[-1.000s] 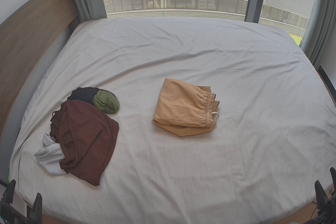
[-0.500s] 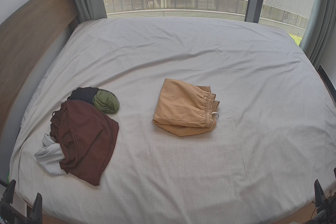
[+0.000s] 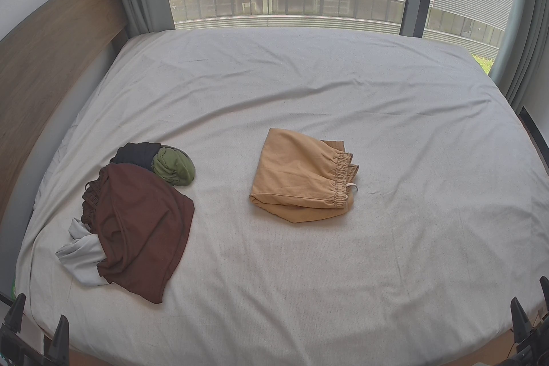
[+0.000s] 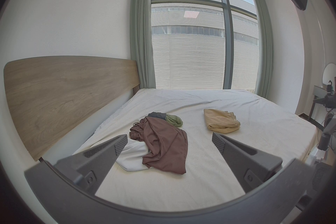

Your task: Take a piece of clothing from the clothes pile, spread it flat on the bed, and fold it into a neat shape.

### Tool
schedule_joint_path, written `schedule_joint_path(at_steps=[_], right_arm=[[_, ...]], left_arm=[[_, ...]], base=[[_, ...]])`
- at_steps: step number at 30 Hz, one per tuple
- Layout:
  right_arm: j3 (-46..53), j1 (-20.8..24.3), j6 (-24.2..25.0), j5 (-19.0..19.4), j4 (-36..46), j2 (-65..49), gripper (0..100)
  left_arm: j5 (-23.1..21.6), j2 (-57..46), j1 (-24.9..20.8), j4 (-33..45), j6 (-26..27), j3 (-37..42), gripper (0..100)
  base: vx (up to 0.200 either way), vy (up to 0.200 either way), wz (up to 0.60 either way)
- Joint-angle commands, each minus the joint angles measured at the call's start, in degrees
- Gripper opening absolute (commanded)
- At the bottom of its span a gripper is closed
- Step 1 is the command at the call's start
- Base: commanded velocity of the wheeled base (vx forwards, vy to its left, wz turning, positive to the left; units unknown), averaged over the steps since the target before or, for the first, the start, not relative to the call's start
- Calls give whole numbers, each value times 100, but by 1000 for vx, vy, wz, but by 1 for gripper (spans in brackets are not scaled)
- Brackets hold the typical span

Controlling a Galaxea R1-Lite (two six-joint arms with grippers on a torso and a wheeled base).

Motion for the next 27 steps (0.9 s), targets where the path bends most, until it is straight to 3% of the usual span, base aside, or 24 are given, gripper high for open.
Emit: schedule_joint_path(at_steps=[1,4,8,12,19,22,27], right_arm=[[28,-6,162,221,-86,-55,100],[212,-6,214,248,-526,-73,100],[203,-6,82,-280,-499,-11,100],[212,-32,-76,-16,-499,165,100],[212,-23,162,-587,-508,-64,100],[212,-23,-128,-614,-315,-64,100],[212,-23,-164,-508,-279,-64,100]], left_arm=[[8,-93,9,0,-1,101,100],[8,-93,9,0,-1,101,100],[8,-93,9,0,-1,101,100],[8,-93,9,0,-1,101,100],[8,-93,0,0,-1,101,100],[8,-93,9,0,-1,101,100],[8,-93,9,-9,-1,101,100]], base=[[0,0,0],[0,0,0],[0,0,0],[0,0,0],[0,0,0],[0,0,0],[0,0,0]])
